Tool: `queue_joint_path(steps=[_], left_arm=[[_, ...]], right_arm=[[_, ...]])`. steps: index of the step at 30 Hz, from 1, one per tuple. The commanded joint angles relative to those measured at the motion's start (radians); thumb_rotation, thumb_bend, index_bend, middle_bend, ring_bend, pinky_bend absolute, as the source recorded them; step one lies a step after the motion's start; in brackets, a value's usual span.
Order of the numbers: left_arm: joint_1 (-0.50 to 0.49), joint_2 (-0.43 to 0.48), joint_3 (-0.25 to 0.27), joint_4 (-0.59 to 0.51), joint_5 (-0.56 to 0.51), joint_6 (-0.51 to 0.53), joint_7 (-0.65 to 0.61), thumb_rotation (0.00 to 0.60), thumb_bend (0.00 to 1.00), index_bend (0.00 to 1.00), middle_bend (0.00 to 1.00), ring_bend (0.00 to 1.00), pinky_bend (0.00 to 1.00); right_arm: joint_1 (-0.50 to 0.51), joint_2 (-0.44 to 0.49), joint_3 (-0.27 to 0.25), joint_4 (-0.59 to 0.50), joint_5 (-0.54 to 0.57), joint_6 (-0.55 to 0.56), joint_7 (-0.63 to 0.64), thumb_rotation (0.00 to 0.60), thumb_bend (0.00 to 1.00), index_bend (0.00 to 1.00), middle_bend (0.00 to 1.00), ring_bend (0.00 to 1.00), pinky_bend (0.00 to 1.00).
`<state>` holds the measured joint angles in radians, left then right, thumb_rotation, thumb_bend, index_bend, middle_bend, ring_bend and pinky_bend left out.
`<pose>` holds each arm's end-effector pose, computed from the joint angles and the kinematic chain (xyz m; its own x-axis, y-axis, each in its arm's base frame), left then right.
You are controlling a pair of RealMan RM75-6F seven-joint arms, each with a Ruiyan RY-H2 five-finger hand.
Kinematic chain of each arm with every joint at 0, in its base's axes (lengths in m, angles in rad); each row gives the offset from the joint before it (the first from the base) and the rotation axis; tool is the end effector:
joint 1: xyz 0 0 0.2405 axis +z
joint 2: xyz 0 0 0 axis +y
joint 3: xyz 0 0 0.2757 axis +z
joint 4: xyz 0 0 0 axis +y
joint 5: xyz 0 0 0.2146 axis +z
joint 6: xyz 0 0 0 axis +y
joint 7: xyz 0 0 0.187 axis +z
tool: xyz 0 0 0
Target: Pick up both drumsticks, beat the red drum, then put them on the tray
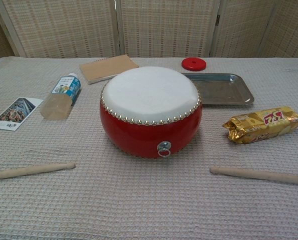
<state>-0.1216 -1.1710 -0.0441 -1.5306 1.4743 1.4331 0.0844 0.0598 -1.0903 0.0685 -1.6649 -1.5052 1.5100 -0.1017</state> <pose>-0.3428 0.2381 0.1457 0.4951 0.0410 0.8679 0.8688 -0.0157 -0.4949 -0.3222 -0.2209 0.1750 0.4645 0.0293 0.8851 -0.8855 0.0065 0.4645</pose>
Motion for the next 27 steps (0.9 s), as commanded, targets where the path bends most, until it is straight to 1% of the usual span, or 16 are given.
queue_joint_path(steps=[1, 12, 19, 22, 23, 26, 27], left_arm=[[0.001, -0.009, -0.003, 0.007, 0.002, 0.010, -0.003, 0.600, 0.31, 0.07, 0.13, 0.07, 0.04], [0.024, -0.020, -0.013, 0.011, -0.001, 0.066, -0.007, 0.600, 0.31, 0.09, 0.15, 0.09, 0.06], [0.032, -0.021, -0.005, 0.007, 0.013, 0.077, -0.017, 0.600, 0.31, 0.10, 0.15, 0.10, 0.06], [0.032, -0.025, -0.005, 0.002, 0.008, 0.073, -0.020, 0.600, 0.31, 0.13, 0.16, 0.12, 0.07], [0.029, -0.026, -0.004, -0.002, 0.011, 0.068, -0.022, 0.600, 0.33, 0.15, 0.17, 0.12, 0.07], [0.014, -0.021, 0.012, -0.020, 0.028, 0.031, -0.027, 0.600, 0.43, 0.23, 0.18, 0.13, 0.07], [0.006, -0.018, 0.017, -0.028, 0.035, 0.016, -0.030, 0.600, 0.45, 0.24, 0.19, 0.13, 0.07]], right_arm=[[0.000, -0.001, 0.003, 0.000, -0.001, 0.004, 0.003, 0.600, 0.19, 0.07, 0.22, 0.06, 0.20], [-0.012, 0.004, -0.001, 0.001, -0.020, 0.031, 0.014, 0.600, 0.19, 0.07, 0.22, 0.06, 0.20], [-0.025, 0.005, -0.011, 0.009, -0.033, 0.046, 0.042, 0.600, 0.19, 0.07, 0.22, 0.06, 0.20], [-0.030, 0.007, -0.015, 0.015, -0.037, 0.050, 0.053, 0.600, 0.19, 0.06, 0.22, 0.06, 0.20], [-0.032, 0.008, -0.014, 0.016, -0.037, 0.052, 0.056, 0.600, 0.19, 0.06, 0.22, 0.06, 0.20], [-0.034, 0.010, -0.011, 0.018, -0.040, 0.061, 0.062, 0.600, 0.19, 0.06, 0.22, 0.06, 0.20], [-0.034, 0.010, -0.011, 0.020, -0.041, 0.063, 0.063, 0.600, 0.19, 0.06, 0.22, 0.06, 0.20]])
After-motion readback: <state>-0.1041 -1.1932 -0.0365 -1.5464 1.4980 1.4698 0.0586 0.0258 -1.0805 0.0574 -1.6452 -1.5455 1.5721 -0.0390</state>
